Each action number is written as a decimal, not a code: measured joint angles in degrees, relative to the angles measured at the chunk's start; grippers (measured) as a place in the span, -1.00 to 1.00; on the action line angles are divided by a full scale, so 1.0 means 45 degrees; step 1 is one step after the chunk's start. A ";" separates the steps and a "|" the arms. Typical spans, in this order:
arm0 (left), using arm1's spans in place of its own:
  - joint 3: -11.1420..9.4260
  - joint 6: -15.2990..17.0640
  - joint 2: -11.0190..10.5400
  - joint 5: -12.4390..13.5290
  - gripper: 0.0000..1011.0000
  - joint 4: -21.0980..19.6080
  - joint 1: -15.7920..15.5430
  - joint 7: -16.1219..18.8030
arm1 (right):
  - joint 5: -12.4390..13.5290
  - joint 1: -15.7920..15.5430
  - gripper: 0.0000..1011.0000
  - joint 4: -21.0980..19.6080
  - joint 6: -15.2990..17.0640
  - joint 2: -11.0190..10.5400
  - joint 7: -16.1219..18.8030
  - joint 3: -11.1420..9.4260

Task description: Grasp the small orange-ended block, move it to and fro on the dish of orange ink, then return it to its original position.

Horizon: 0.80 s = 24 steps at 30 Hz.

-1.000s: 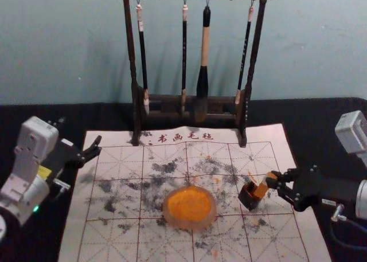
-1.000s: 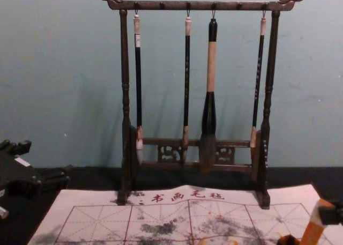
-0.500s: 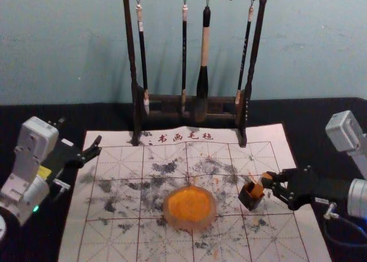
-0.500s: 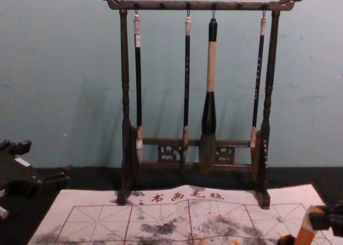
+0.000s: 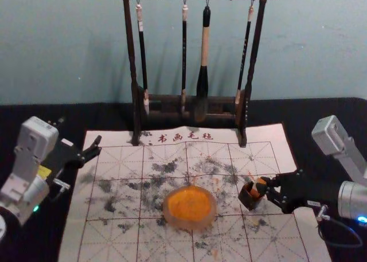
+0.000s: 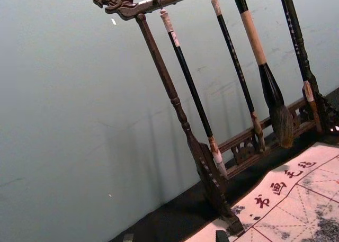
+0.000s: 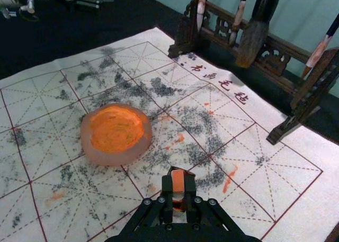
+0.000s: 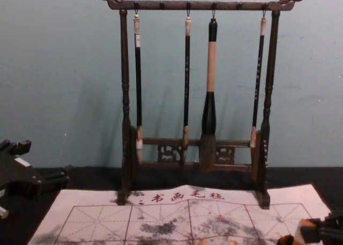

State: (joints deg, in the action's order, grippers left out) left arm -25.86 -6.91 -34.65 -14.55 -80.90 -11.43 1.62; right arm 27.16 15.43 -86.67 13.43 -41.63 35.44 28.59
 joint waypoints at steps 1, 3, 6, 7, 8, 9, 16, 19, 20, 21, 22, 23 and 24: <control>0.0000 0.0000 0.0000 0.0000 0.98 0.0001 0.0000 0.0000 | -0.0014 0.0024 -0.80 0.0031 0.0004 0.0014 0.0010 0.0016; 0.0000 0.0000 0.0000 0.0000 0.98 0.0000 0.0000 0.0000 | -0.0062 0.0078 -0.80 0.0096 0.0014 0.0047 0.0035 0.0055; 0.0000 0.0000 0.0000 0.0000 0.98 0.0000 -0.0001 0.0000 | -0.0103 0.0126 -0.80 0.0149 0.0031 0.0086 0.0048 0.0086; 0.0000 0.0000 0.0000 -0.0001 0.98 0.0000 -0.0001 0.0000 | -0.0110 0.0135 -0.80 0.0160 0.0031 0.0096 0.0050 0.0090; -0.0001 0.0000 0.0000 0.0000 0.98 0.0000 0.0000 0.0000 | -0.0117 0.0140 -0.80 0.0167 0.0032 0.0103 0.0051 0.0092; 0.0000 0.0000 0.0000 -0.0001 0.98 0.0000 -0.0001 0.0000 | -0.0124 0.0142 -0.80 0.0178 0.0032 0.0119 0.0048 0.0092; -0.0001 0.0000 0.0000 -0.0001 0.98 0.0000 -0.0001 0.0000 | -0.0133 0.0146 -0.80 0.0197 0.0025 0.0138 0.0026 0.0088; -0.0001 0.0000 0.0000 0.0000 0.98 0.0000 -0.0001 0.0000 | -0.0133 0.0147 -0.80 0.0192 0.0023 0.0132 0.0022 0.0085; -0.0001 0.0000 0.0000 -0.0001 0.98 0.0000 -0.0001 0.0000 | -0.0133 0.0146 -0.80 0.0191 0.0023 0.0131 0.0021 0.0085; 0.0000 0.0000 0.0000 -0.0001 0.98 0.0000 -0.0001 0.0001 | -0.0133 0.0146 -0.80 0.0189 0.0022 0.0130 0.0019 0.0084; -0.0001 0.0000 0.0000 0.0000 0.98 0.0000 -0.0001 0.0000 | -0.0133 0.0146 -0.80 0.0187 0.0021 0.0128 0.0017 0.0082; -0.0001 0.0000 0.0000 -0.0001 0.98 0.0000 -0.0001 0.0000 | -0.0133 0.0146 -0.80 0.0186 0.0020 0.0127 0.0017 0.0082; 0.0000 0.0000 0.0000 -0.0001 0.98 0.0000 -0.0001 0.0000 | -0.0133 0.0145 -0.80 0.0184 0.0019 0.0126 0.0016 0.0079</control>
State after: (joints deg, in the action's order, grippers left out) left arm -25.86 -6.91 -34.65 -14.55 -80.90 -11.44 1.62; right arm 26.56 16.08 -85.84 13.51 -41.07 35.51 28.94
